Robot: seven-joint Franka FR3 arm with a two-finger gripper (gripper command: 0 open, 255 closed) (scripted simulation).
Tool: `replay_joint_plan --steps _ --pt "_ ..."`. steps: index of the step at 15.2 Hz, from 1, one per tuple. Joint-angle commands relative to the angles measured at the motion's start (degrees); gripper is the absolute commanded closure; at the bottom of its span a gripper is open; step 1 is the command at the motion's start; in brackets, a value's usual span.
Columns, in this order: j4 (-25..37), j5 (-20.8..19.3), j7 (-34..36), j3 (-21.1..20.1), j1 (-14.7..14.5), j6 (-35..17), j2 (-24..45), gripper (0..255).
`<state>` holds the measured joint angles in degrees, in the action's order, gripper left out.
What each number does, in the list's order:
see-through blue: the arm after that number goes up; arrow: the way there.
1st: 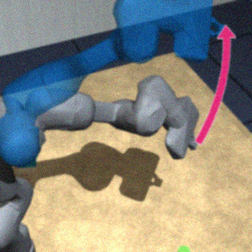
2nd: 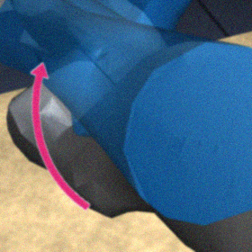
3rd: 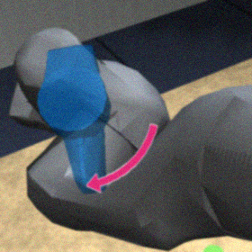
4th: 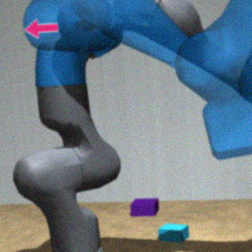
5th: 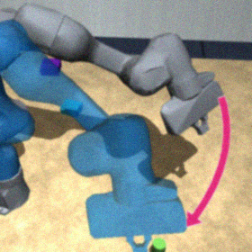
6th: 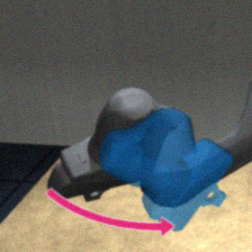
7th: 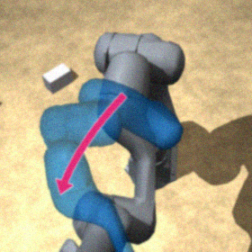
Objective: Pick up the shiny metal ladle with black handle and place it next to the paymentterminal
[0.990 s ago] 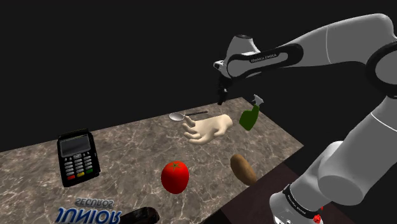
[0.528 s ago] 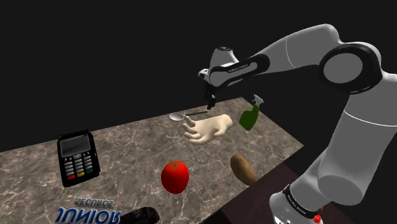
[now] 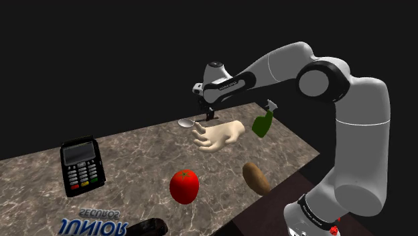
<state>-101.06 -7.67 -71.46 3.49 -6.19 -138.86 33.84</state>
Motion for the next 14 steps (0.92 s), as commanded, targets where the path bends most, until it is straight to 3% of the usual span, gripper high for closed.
replay_joint_plan --steps 1,14 --pt "2.7 -0.7 -2.3 -0.5 0.2 -0.3 3.1 0" --pt "4.1 -0.8 -2.3 -0.4 0.6 -3.6 7.7 0"
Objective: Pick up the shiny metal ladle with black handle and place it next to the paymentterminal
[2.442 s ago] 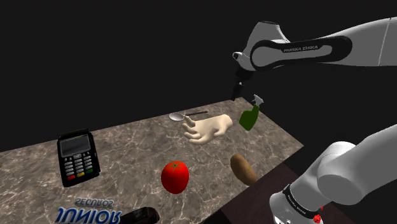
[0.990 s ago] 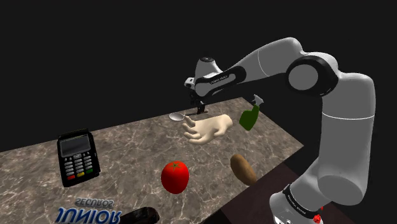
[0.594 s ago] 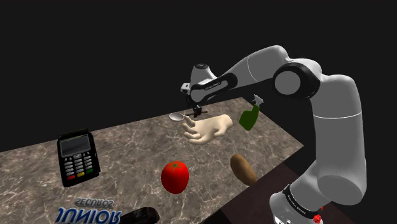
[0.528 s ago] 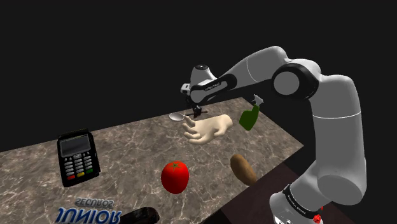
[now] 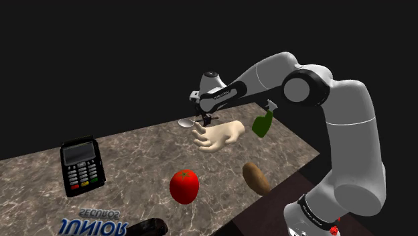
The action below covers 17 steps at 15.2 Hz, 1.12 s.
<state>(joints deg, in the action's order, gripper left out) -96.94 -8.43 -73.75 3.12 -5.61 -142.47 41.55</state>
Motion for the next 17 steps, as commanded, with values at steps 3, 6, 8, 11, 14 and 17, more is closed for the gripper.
replay_joint_plan --steps 3,6,8,11,14,17 --pt "0.0 0.0 0.0 0.0 0.0 0.0 0.0 255" --pt "0.0 0.0 0.0 0.0 0.0 0.0 0.0 255" --pt "0.1 0.0 -0.1 0.0 0.1 -0.1 0.2 255" --pt "0.2 0.0 -0.1 0.0 0.1 -0.1 0.3 255" --pt "-0.2 0.0 -0.2 0.0 0.0 0.9 -1.2 255" --pt "-0.5 0.1 -0.4 -0.1 0.0 2.3 -2.8 255"
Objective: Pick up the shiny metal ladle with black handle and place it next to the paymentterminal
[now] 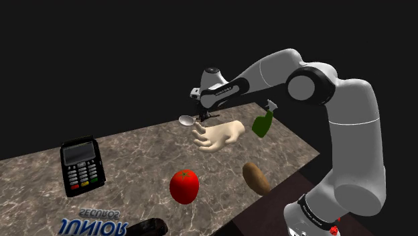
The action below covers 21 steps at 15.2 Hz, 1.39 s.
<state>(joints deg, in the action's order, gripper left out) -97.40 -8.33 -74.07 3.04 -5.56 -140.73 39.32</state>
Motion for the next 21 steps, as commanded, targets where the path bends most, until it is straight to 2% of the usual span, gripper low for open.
replay_joint_plan --steps 1,21 --pt "-0.1 0.1 -0.1 0.0 0.0 1.1 -1.1 255" --pt "1.5 0.7 -1.7 -0.4 0.0 11.9 -10.4 255"
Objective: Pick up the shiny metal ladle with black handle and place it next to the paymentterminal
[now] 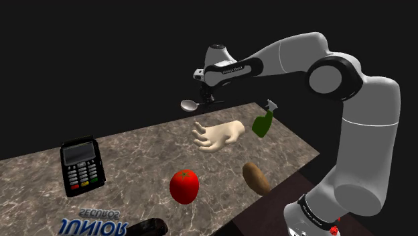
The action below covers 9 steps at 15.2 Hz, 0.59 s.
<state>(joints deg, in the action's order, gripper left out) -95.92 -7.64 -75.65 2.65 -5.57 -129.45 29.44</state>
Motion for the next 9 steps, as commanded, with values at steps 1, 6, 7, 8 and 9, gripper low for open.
replay_joint_plan --steps 1,6,7,8,9 --pt "0.3 0.1 -0.2 0.0 0.0 1.2 -0.9 255" --pt "-1.6 -0.9 4.7 -0.9 -3.7 1.7 -2.7 255" --pt "-1.9 -1.1 6.0 -1.1 -4.6 1.8 -2.9 255" --pt "-2.1 -1.3 7.2 -1.4 -5.5 1.9 -3.1 255" --pt "-2.3 -1.5 8.5 -1.6 -6.4 2.0 -3.2 255"
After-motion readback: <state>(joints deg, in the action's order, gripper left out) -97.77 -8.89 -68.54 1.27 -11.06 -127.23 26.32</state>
